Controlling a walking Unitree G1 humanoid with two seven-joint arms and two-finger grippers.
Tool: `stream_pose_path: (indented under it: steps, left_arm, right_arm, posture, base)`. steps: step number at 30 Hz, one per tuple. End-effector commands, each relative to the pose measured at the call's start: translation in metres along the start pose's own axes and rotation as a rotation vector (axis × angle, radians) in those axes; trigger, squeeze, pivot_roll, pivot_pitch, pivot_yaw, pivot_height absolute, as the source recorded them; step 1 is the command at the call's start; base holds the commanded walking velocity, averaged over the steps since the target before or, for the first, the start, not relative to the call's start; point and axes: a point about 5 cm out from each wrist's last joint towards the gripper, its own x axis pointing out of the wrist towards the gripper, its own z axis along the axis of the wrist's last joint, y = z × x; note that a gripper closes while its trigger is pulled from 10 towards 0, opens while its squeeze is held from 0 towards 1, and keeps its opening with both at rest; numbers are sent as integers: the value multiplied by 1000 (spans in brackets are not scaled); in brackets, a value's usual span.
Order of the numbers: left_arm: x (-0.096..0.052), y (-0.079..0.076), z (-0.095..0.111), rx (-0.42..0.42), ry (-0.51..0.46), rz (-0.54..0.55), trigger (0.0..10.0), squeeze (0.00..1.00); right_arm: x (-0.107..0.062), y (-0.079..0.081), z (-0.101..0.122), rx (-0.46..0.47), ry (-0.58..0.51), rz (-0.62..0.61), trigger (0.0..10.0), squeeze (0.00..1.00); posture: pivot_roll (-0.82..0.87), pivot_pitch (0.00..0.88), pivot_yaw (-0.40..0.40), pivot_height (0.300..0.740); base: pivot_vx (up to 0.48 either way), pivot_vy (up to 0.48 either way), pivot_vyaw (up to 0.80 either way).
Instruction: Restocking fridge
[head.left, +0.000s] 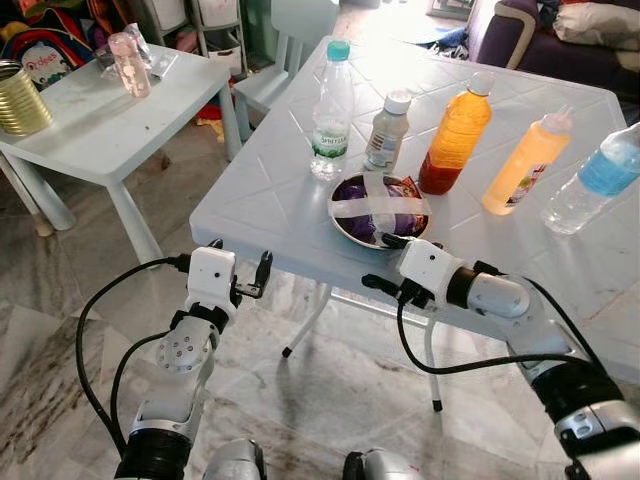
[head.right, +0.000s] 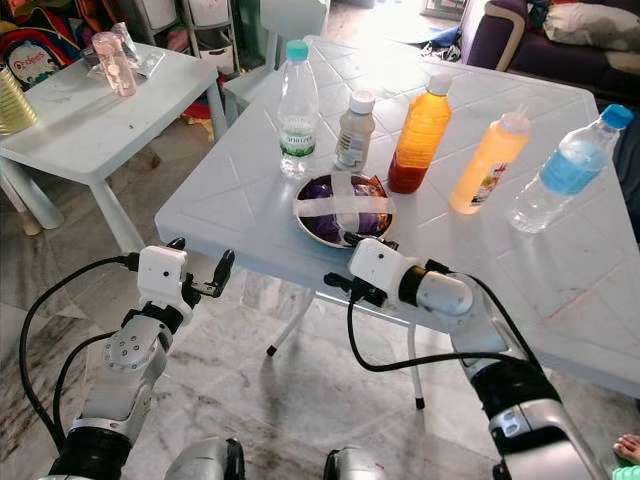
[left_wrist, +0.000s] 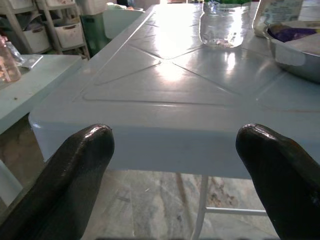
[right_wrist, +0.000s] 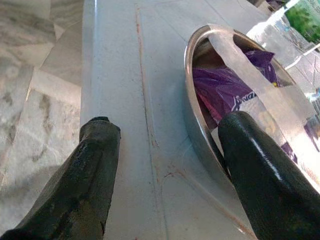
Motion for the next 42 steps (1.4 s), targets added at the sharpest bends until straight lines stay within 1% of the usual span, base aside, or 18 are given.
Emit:
stream_pose_path:
  steps: [1, 3, 4, 5, 6, 9, 10, 11, 12, 13, 19, 20, 21, 25, 28, 29, 36, 42]
  left_arm:
    - [0, -1, 1, 16, 7, -10, 10000, 0]
    - [-1, -1, 1, 19, 13, -12, 10000, 0]
    - [-2, -1, 0, 20, 16, -13, 10000, 0]
    - [-2, -1, 0, 21, 17, -13, 10000, 0]
    - [-2, -1, 0, 21, 20, -13, 10000, 0]
    - [-2, -1, 0, 22, 22, -11, 10000, 0]
    - [-2, -1, 0, 22, 22, -11, 10000, 0]
    - [-2, -1, -1, 23, 25, -11, 10000, 0]
    - [-2, -1, -1, 23, 26, -10, 10000, 0]
    - [-2, -2, -2, 24, 30, -12, 10000, 0]
    - [-2, -3, -4, 30, 44, -19, 10000, 0]
    - [-2, -3, -4, 30, 44, -19, 10000, 0]
    - [-2, -3, -4, 30, 45, -18, 10000, 0]
    - [-2, -4, -4, 31, 49, -16, 10000, 0]
    - [-2, -4, -5, 32, 52, -14, 10000, 0]
    - [-3, -4, -5, 33, 54, -12, 10000, 0]
    - [-2, -3, -6, 39, 59, -11, 10000, 0]
    - [-1, -5, -5, 42, 58, -11, 10000, 0]
  right_arm:
    - [-13, -11, -18, -40, 110, 1, 10000, 0]
    - [-16, -17, -20, -49, 118, 7, 10000, 0]
    - [-17, -19, -21, -55, 124, 12, 10000, 408]
    - [-18, -20, -23, -69, 133, 23, 10000, 1000]
    - [-20, -22, -26, -102, 156, 37, 10000, 1000]
    - [-25, -24, -30, -134, 185, 47, 10000, 1000]
    - [-26, -25, -30, -133, 187, 49, 10000, 804]
    - [-29, -26, -32, -133, 196, 60, 10000, 39]
    - [-30, -26, -33, -135, 199, 66, 10000, 39]
    - [-31, -27, -34, -145, 207, 72, 10000, 0]
    - [-30, -25, -37, -141, 203, 119, 10000, 0]
    - [-29, -24, -36, -143, 200, 127, 5961, 0]
    - [-25, -21, -36, -141, 187, 155, 0, 0]
    - [-22, -15, -37, -132, 188, 191, 0, 0]
    - [-21, -13, -40, -110, 200, 215, 0, 0]
    - [-22, -12, -42, -87, 205, 236, 0, 0]
    - [-22, -15, -43, -73, 219, 250, 0, 0]
    - [-26, -11, -49, -63, 248, 287, 0, 0]
  posture:
    - [56, 119, -22, 740]
    - [58, 120, -22, 740]
    - [58, 120, -22, 740]
    - [58, 120, -22, 740]
    - [58, 120, -22, 740]
    - [61, 121, -24, 740]
    - [60, 122, -24, 740]
    - [59, 122, -24, 740]
    - [59, 122, -24, 740]
    - [59, 122, -24, 740]
    - [54, 123, -22, 740]
    - [56, 124, -22, 740]
    - [57, 124, -24, 740]
    - [57, 124, -24, 740]
    - [62, 125, -28, 740]
    - [66, 125, -30, 740]
    - [64, 124, -29, 740]
    - [65, 123, -31, 740]
  base:
    - [0, 0, 0]
    - [0, 0, 0]
    - [0, 0, 0]
    - [0, 0, 0]
    - [0, 0, 0]
    - [0, 0, 0]
    - [0, 0, 0]
    - [0, 0, 0]
    - [0, 0, 0]
    - [0, 0, 0]
    - [0, 0, 0]
    - [0, 0, 0]
    - [0, 0, 0]
    - [0, 0, 0]
    - [0, 0, 0]
    - [0, 0, 0]
    - [0, 0, 0]
    - [0, 0, 0]
